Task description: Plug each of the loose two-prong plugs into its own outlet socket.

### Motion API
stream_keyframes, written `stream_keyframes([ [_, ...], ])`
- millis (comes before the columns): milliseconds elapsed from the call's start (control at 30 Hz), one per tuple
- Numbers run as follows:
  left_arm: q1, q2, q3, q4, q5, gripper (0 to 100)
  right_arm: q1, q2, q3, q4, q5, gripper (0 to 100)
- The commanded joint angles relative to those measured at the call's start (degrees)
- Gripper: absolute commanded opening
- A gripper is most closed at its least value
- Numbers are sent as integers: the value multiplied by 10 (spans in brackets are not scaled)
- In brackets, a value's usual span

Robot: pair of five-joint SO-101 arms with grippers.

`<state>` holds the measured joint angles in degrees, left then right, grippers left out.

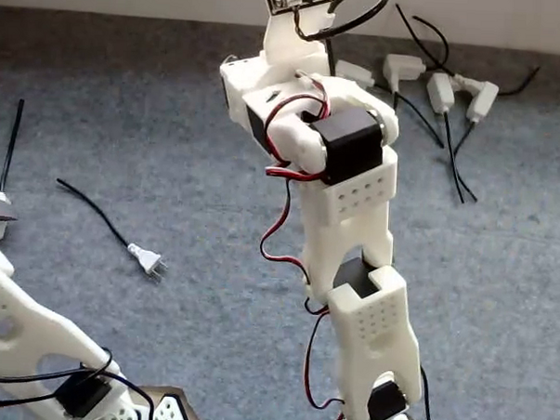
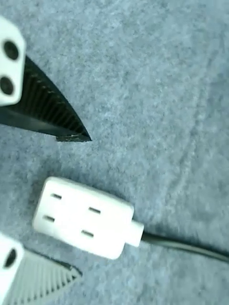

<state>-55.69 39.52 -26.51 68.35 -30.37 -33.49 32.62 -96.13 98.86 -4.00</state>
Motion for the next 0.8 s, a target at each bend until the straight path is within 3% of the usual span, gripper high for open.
stream_keyframes([
  [0, 36, -9, -23, 20, -34, 337, 5, -34, -48, 21, 0, 230],
  [233, 73, -4, -19, -20, -59, 266, 5, -36, -48, 21, 0, 230],
  [767, 56, 79, -22, -25, -153, 60, 8, -69, -48, 22, 0, 230],
])
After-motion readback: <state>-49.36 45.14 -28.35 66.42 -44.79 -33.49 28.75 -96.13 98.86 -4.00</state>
